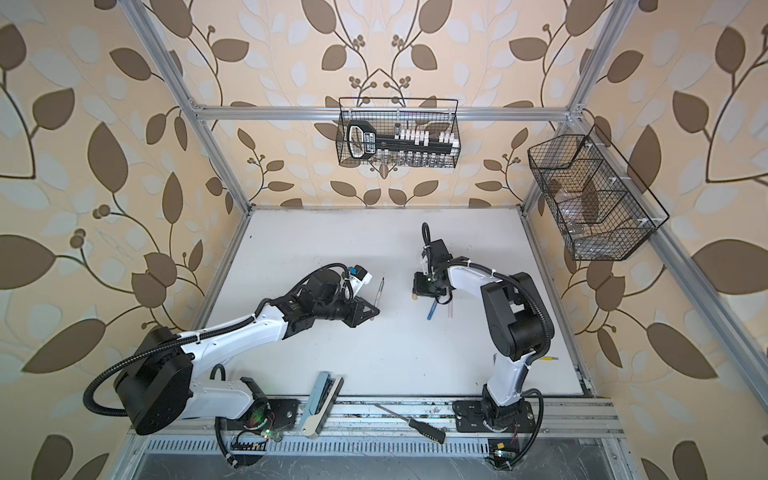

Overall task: Insert the pens into the pen caps
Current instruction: 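Release the beige pen and grasp the beige cap with the right gripper, then carry the beige cap above the nib held by the left gripper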

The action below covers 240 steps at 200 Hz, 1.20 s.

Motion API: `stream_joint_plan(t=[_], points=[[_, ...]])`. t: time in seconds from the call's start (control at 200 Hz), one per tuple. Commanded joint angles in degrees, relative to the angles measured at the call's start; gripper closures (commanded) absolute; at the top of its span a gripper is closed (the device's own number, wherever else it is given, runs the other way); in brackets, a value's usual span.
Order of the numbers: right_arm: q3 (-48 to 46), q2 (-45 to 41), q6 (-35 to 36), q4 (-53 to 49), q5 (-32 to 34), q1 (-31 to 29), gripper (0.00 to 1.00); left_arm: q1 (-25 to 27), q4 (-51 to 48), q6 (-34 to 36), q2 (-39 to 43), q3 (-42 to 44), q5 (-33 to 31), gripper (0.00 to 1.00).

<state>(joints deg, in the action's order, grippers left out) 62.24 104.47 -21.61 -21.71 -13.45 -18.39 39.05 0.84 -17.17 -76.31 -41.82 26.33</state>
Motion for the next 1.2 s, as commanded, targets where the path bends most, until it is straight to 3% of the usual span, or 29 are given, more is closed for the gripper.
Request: stream_joint_plan(t=[0.0, 0.275, 0.53, 0.75, 0.95, 1.065, 1.195], points=[[1.2, 1.5, 1.0, -1.6, 1.4, -0.7, 0.7, 0.2, 0.8, 1.5, 1.8, 0.6, -0.9, 0.92], [1.5, 3.3, 1.1, -1.3, 2.9, -1.6, 0.73, 0.2, 0.2, 2.0, 2.9, 0.9, -1.5, 0.9], [0.1, 1.7, 0.2, 2.4, -0.1, -1.5, 0.84, 0.7, 0.5, 2.6, 2.3, 0.7, -1.9, 0.9], [-7.3, -9.9, -2.9, 12.4, -4.1, -1.0, 0.84, 4.1, -0.4, 4.4, -0.5, -1.9, -5.0, 0.91], [-21.3, -23.1, -13.4, 33.6, -7.4, -1.3, 0.84, 8.5, 2.3, 4.0, -2.8, -4.2, -7.4, 0.91], [-26.7, -30.0, -18.9, 42.4, -5.8, -3.7, 0.83, 8.7, 6.1, 2.3, -4.3, -4.3, -4.8, 0.91], [-28.2, -35.5, -21.2, 43.8, -2.3, -5.6, 0.83, 8.9, 8.4, 0.8, -5.1, -4.7, -2.6, 0.9]])
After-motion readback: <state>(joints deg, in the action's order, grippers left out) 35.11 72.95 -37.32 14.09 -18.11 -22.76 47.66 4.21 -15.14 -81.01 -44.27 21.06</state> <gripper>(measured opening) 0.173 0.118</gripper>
